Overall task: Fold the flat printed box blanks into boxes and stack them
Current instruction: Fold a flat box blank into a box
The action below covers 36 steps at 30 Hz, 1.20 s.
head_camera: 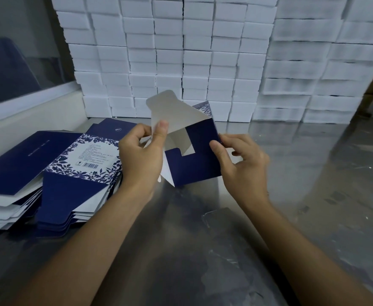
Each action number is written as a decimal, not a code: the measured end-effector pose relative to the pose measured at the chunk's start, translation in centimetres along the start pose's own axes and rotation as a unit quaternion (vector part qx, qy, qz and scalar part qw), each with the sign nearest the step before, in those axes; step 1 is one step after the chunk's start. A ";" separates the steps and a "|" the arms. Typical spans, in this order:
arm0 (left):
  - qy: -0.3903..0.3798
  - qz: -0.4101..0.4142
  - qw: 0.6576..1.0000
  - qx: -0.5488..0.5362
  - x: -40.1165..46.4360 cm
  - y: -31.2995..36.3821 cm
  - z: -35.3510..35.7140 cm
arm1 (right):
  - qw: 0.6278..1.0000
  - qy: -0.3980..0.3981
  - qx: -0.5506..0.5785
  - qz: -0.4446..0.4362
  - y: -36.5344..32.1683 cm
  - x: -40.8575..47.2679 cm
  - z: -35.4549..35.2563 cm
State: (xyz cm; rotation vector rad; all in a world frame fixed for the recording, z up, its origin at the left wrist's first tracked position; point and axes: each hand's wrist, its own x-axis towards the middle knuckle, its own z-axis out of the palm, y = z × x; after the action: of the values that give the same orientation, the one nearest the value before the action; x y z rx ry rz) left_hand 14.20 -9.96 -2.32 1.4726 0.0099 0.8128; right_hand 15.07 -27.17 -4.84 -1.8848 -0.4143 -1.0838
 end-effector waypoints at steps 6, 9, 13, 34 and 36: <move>-0.013 -0.040 0.999 -0.026 -0.3 0.3 0.3 | 1.000 0.021 0.013 0.003 0.0 0.4 -0.3; 0.008 -0.116 0.990 -0.082 0.2 0.3 -0.1 | 1.000 -0.001 0.017 -0.005 -0.2 0.2 -0.2; 0.028 -0.199 0.970 -0.134 0.6 0.4 -0.5 | 1.000 -0.012 0.000 -0.007 -0.4 0.0 0.1; -0.145 0.104 0.984 0.017 -1.7 0.9 0.3 | 0.971 -0.071 0.166 0.159 -0.3 0.5 0.1; -0.163 0.037 0.984 -0.068 -1.5 1.1 0.2 | 0.963 -0.036 0.200 0.179 -0.4 0.8 -0.1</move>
State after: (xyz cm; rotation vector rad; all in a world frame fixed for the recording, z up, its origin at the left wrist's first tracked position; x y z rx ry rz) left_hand 12.61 -10.99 -2.01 1.4662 -0.3425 0.6104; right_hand 15.26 -27.13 -3.96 -1.5623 -0.2912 -0.6357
